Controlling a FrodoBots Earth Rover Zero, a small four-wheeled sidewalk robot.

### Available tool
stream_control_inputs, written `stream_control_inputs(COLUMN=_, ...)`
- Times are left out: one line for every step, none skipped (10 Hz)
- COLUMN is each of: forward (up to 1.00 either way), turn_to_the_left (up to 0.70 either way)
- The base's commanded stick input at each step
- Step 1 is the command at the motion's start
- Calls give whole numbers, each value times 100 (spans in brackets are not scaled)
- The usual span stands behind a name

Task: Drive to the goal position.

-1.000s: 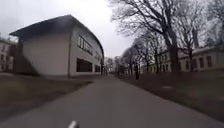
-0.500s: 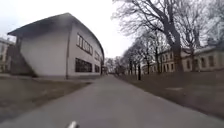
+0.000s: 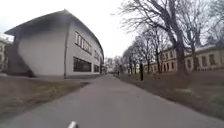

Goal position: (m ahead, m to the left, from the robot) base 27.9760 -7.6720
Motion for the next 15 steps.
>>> stream_control_inputs(forward=100, turn_to_the_left=1)
stream_control_inputs(forward=100, turn_to_the_left=1)
stream_control_inputs(forward=100, turn_to_the_left=1)
stream_control_inputs(forward=100, turn_to_the_left=1)
stream_control_inputs(forward=100, turn_to_the_left=1)
stream_control_inputs(forward=100, turn_to_the_left=1)
stream_control_inputs(forward=100, turn_to_the_left=1)
stream_control_inputs(forward=100, turn_to_the_left=1)
stream_control_inputs(forward=100, turn_to_the_left=1)
stream_control_inputs(forward=100, turn_to_the_left=1)
stream_control_inputs(forward=100, turn_to_the_left=1)
stream_control_inputs(forward=100, turn_to_the_left=1)
stream_control_inputs(forward=100, turn_to_the_left=1)
stream_control_inputs(forward=100, turn_to_the_left=28)
stream_control_inputs(forward=100, turn_to_the_left=32)
